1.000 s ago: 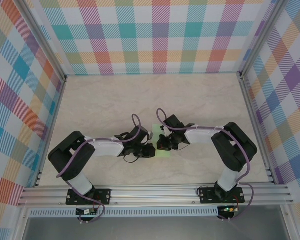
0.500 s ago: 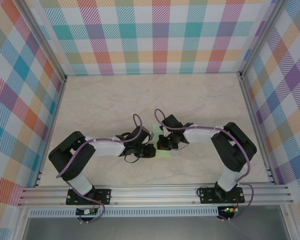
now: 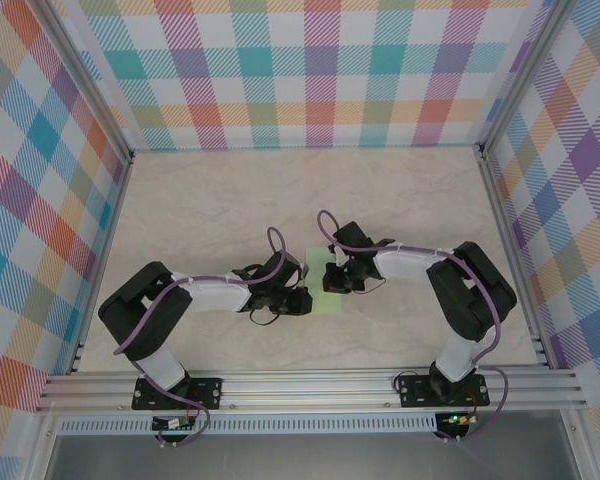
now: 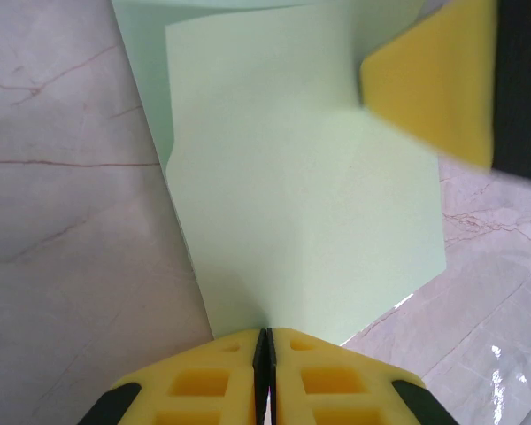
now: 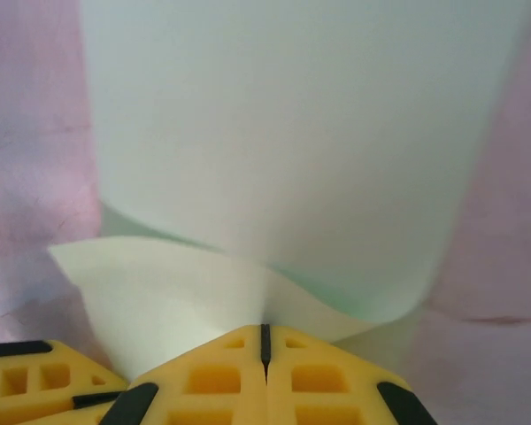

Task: Fold a paper plane with a square sheet of paper (fold left side to right side)
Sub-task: Fold the triangle a second time at the center of the table.

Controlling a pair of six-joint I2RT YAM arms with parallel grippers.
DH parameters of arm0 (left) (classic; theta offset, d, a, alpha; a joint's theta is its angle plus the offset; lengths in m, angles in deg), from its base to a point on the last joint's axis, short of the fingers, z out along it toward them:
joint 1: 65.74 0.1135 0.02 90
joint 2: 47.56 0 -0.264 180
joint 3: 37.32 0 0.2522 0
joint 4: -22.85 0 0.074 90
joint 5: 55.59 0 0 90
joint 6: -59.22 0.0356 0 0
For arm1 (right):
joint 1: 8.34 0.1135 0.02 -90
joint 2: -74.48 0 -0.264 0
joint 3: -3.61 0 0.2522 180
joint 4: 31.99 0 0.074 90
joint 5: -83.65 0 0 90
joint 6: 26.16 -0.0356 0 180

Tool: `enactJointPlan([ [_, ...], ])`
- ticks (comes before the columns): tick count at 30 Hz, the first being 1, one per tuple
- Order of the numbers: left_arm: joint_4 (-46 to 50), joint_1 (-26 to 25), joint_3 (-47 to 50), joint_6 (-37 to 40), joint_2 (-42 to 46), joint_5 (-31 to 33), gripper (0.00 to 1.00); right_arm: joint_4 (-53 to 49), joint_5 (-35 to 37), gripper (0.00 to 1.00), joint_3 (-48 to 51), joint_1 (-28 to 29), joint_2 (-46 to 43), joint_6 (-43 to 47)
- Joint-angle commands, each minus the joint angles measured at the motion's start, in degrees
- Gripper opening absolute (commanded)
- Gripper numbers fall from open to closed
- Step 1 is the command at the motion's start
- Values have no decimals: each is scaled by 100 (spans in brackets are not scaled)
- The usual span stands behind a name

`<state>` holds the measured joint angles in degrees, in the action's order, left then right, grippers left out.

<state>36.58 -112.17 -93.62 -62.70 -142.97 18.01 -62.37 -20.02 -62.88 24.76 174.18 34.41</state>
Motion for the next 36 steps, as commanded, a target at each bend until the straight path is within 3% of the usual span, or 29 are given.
enactJointPlan([
  [1,842,-28,159,133,-311,507,12,-336,522,0,-145,-318,4,375],
  [8,825,-24,166,120,-215,481,12,-615,389,0,-337,-396,-389,473],
  [14,821,-27,157,109,-117,480,12,-590,219,0,-218,-2,-828,202],
  [23,847,-28,146,123,-103,491,12,506,-671,0,74,188,-191,-372],
  [36,843,-25,187,116,40,422,12,-189,140,0,-110,-84,199,178],
])
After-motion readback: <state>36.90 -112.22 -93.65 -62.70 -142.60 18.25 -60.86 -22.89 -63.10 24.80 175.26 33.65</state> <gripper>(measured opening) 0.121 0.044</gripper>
